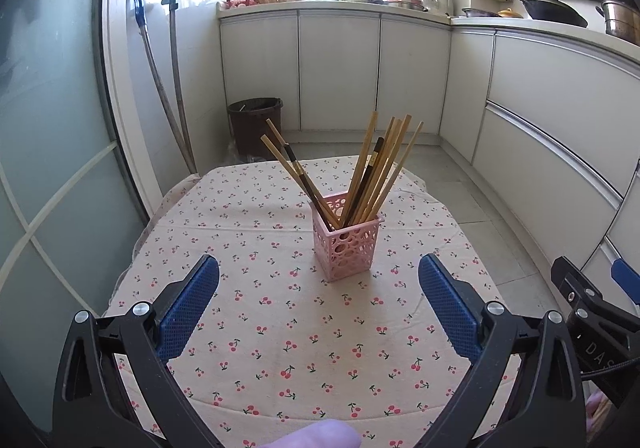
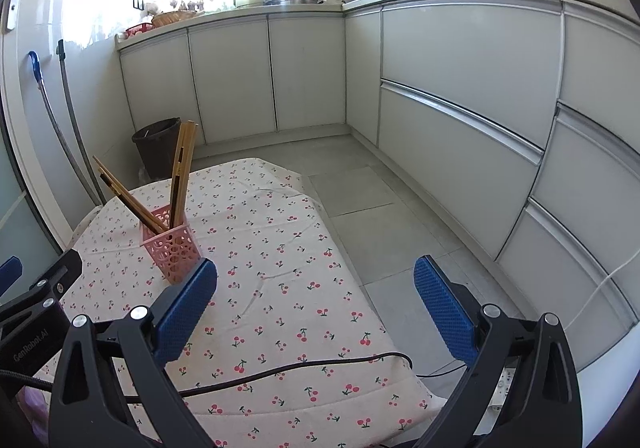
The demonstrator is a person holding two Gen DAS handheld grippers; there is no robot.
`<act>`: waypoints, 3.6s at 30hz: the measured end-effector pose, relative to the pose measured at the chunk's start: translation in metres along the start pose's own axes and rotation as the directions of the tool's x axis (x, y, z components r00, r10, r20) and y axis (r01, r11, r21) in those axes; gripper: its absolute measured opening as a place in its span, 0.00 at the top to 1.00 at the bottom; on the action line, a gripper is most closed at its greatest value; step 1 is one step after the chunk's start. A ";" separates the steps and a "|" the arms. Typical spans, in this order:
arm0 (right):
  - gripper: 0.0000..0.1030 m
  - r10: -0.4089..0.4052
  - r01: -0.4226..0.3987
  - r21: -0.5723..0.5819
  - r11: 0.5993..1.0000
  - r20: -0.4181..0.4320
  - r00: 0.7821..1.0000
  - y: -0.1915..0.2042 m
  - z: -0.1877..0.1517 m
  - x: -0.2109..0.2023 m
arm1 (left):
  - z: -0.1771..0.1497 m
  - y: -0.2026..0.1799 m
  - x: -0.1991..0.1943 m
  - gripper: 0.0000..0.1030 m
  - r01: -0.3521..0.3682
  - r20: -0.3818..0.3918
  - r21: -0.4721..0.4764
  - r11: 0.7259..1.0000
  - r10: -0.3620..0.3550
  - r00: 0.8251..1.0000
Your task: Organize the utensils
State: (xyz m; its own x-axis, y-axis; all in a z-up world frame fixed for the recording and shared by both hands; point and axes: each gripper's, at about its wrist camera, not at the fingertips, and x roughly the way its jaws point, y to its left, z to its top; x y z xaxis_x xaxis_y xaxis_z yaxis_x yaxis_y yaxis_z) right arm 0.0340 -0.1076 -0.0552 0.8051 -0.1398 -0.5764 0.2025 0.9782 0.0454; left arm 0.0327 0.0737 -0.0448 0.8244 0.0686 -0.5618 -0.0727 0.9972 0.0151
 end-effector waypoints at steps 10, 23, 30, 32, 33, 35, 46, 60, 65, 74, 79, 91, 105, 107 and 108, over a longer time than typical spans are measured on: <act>0.07 0.005 -0.005 -0.005 1.000 -0.013 1.000 0.004 -0.003 0.001 | 0.000 0.002 0.001 0.07 0.002 -0.003 -0.005 1.000 -0.002 1.000; 0.07 0.006 -0.006 0.000 1.000 -0.026 1.000 0.003 -0.005 0.003 | -0.002 0.003 0.003 0.07 -0.007 -0.010 0.000 1.000 0.007 1.000; 0.07 0.005 -0.005 -0.001 1.000 -0.029 1.000 0.004 -0.006 0.004 | -0.002 0.003 0.004 0.07 -0.010 -0.012 0.001 1.000 0.010 1.000; 0.07 0.007 -0.007 0.000 1.000 -0.032 0.999 0.004 -0.006 0.004 | -0.003 0.003 0.005 0.07 -0.011 -0.014 0.002 1.000 0.011 1.000; 0.07 0.007 -0.007 0.001 1.000 -0.034 0.999 0.004 -0.006 0.004 | -0.003 0.002 0.005 0.07 -0.011 -0.016 0.003 1.000 0.011 1.000; 0.07 0.006 -0.006 0.003 1.000 -0.039 0.999 0.003 -0.007 0.005 | -0.003 0.002 0.005 0.07 -0.011 -0.018 0.004 1.000 0.011 1.000; 0.07 0.006 -0.006 0.008 1.000 -0.050 0.999 0.003 -0.008 0.008 | -0.004 0.002 0.006 0.07 -0.013 -0.022 0.006 1.000 0.014 1.000; 0.07 0.009 -0.008 0.011 1.000 -0.063 0.998 0.005 -0.012 0.012 | -0.005 0.001 0.009 0.07 -0.021 -0.034 0.009 1.000 0.021 0.999; 0.07 0.009 -0.008 0.012 1.000 -0.066 0.998 0.005 -0.012 0.013 | -0.005 0.000 0.010 0.07 -0.025 -0.039 0.011 1.000 0.025 0.999; 0.07 0.008 -0.007 0.011 1.000 -0.068 0.998 0.006 -0.014 0.014 | -0.006 0.000 0.011 0.07 -0.027 -0.045 0.013 1.000 0.028 0.999; 0.07 0.009 -0.008 0.009 1.000 -0.069 0.998 0.007 -0.014 0.014 | -0.006 0.000 0.012 0.07 -0.030 -0.050 0.013 0.999 0.031 0.998; 0.07 0.013 -0.012 0.007 1.000 -0.082 0.997 0.008 -0.016 0.015 | -0.007 0.001 0.014 0.08 -0.024 -0.060 0.002 1.000 0.024 0.998; 0.07 0.016 -0.016 -0.005 1.000 -0.094 0.995 0.009 -0.014 0.021 | -0.008 -0.004 0.015 0.28 0.048 -0.059 0.015 0.999 -0.047 0.997; 0.07 0.016 -0.016 -0.004 1.000 -0.092 0.996 0.009 -0.013 0.020 | -0.007 -0.002 0.017 0.08 0.038 -0.067 -0.002 0.999 -0.038 0.997; 0.07 0.015 -0.015 -0.003 1.000 -0.091 0.996 0.009 -0.013 0.020 | -0.006 0.000 0.016 0.07 0.033 -0.062 -0.011 0.999 -0.034 0.998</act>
State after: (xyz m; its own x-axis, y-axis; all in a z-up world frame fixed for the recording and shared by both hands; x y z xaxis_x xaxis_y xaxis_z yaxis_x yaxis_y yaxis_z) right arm 0.0446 -0.0999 -0.0770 0.7541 -0.1109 -0.6473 0.1887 0.9807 0.0518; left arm 0.0419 0.0742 -0.0589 0.7900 0.0332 -0.6122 -0.0516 0.9986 -0.0124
